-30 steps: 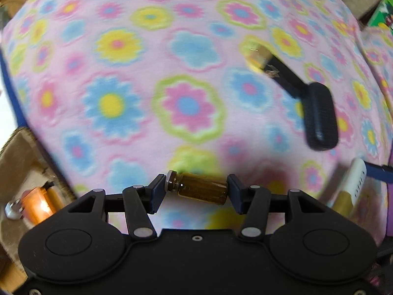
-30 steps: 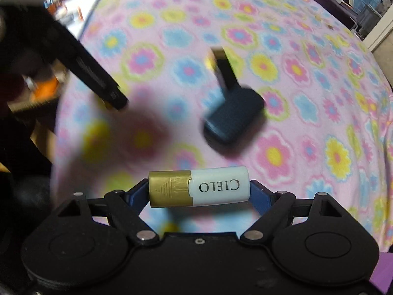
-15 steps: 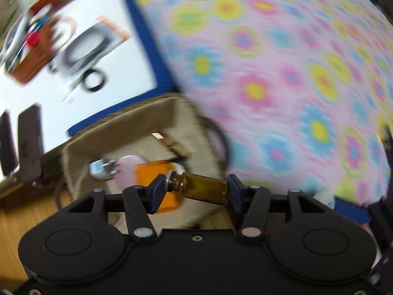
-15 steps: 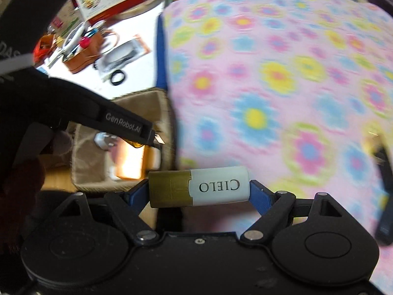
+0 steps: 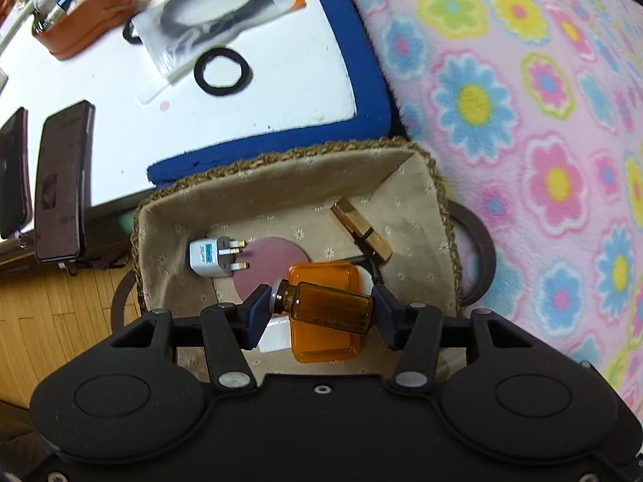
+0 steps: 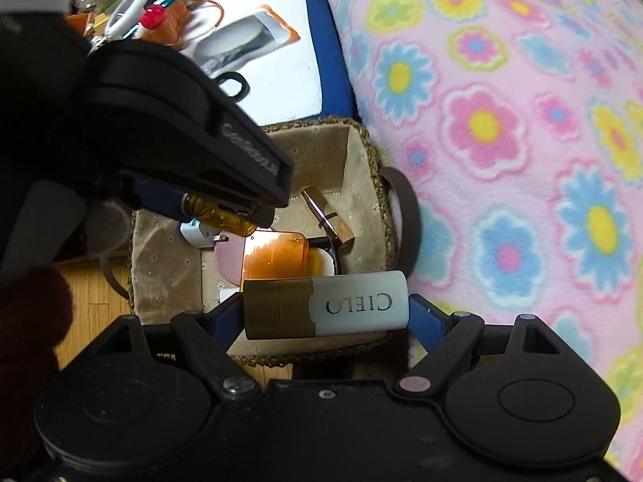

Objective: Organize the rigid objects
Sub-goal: 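Carry the vial and CIELO tube over the basket and release both inside, then move both grippers back from the basket toward the black lipstick and case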

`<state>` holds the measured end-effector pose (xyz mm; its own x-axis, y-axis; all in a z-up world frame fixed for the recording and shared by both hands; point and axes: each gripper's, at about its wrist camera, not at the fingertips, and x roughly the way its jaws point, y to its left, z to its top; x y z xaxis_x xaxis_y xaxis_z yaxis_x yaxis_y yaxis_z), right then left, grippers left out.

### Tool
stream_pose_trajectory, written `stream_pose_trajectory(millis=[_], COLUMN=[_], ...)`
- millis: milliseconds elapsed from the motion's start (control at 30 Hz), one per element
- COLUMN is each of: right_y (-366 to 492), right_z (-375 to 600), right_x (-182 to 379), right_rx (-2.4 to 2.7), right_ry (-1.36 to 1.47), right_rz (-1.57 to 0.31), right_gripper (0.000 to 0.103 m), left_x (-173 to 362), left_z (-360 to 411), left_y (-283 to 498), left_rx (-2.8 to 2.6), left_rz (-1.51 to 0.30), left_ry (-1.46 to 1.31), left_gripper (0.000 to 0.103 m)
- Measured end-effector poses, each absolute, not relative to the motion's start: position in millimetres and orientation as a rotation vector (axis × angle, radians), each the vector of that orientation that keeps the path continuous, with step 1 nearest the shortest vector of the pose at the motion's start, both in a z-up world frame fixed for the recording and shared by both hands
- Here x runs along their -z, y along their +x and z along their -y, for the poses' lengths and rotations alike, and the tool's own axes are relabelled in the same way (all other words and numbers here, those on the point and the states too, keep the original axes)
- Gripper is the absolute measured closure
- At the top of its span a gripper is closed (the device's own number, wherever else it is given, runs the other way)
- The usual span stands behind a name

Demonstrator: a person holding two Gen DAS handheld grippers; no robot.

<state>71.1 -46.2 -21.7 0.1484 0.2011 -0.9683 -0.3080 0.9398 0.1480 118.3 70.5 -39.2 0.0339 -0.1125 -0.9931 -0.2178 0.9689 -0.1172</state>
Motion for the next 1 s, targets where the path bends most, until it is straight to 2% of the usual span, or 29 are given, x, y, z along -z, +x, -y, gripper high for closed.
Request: stream_pose_trajectory(millis=[167, 267, 1000], right_y=[75.6, 78.0, 56.6], right_z=[40.3, 39.7, 118.2], right_x=[29.9, 31.8, -9.9], right_rx=[-0.363, -0.366, -0.282], right_ry=[-0.081, -0.069, -0.01], right_rz=[-1.386, -1.388, -1.301], right_gripper=[0.017, 0.018, 0.017], left_x=[44.0, 43.6, 21.2], left_z=[-68.4, -66.7, -45.3], left_y=[118.0, 117.4, 105.4], left_rx=[-0.082, -0.085, 0.022], left_rz=[-1.569, -1.568, -1.524], left_ry=[-0.261, -0.254, -0.205], left_gripper=[0.05, 0.042, 0.042])
